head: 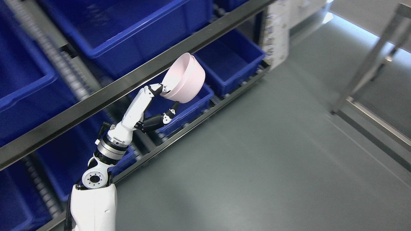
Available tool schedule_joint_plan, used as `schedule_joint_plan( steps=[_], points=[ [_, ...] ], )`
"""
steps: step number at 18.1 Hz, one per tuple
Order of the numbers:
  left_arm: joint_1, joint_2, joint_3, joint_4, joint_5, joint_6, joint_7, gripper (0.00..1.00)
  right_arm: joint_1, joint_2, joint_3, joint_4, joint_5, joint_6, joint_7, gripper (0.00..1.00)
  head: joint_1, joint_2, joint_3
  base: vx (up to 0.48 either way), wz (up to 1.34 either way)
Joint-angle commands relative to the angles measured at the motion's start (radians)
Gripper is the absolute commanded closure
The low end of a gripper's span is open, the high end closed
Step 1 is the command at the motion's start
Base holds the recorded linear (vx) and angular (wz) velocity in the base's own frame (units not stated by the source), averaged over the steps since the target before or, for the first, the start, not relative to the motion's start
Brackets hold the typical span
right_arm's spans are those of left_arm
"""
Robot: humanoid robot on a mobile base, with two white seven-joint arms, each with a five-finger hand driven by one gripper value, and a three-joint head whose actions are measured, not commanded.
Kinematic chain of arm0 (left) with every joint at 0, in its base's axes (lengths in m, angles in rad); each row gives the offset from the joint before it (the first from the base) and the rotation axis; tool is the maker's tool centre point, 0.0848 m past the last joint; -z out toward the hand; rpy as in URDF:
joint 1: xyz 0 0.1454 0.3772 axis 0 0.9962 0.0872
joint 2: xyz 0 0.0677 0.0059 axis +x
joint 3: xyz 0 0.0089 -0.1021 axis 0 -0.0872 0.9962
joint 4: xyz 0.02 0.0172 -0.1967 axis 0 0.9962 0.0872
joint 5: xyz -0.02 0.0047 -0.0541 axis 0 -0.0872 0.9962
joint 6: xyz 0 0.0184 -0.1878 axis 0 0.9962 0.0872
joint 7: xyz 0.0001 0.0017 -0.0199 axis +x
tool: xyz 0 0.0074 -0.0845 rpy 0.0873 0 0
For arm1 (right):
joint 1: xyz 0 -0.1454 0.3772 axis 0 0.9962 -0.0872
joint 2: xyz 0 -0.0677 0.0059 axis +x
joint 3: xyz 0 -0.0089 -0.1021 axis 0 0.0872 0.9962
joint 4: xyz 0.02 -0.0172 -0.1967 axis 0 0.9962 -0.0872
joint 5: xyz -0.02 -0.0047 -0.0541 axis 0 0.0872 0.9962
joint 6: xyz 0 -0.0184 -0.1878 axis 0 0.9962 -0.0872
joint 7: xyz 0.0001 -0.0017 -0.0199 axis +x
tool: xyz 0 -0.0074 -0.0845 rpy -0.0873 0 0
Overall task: Stack pink IKEA bowls on left shelf middle
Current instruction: 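Lift the stacked bowls while the robot turns toward the blue bins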
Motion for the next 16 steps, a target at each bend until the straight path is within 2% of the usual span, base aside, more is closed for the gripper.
schedule_joint_plan(
  steps=[1, 8, 16],
  points=[
    [-0.023, 0.017, 0.014, -0.015, 0.005, 0.001, 0.002, 0.97, 0.0, -0.017, -0.005, -0.017, -0.002, 0.001, 0.0, 0.0, 0.0, 0.0, 0.0, -0.268, 1.35],
    [-0.171, 0.017, 0.016, -0.027, 0.005, 0.001, 0.003, 0.97, 0.0, -0.017, -0.005, -0.017, -0.002, 0.001, 0.0, 0.0, 0.0, 0.0, 0.0, -0.109, 1.12],
    [-0.234, 0.017, 0.01, -0.024, 0.004, 0.001, 0.002, 0.96, 0.0, -0.017, -0.005, -0.017, -0.002, 0.001, 0.0, 0.0, 0.0, 0.0, 0.0, 0.051, 0.25]
  ],
)
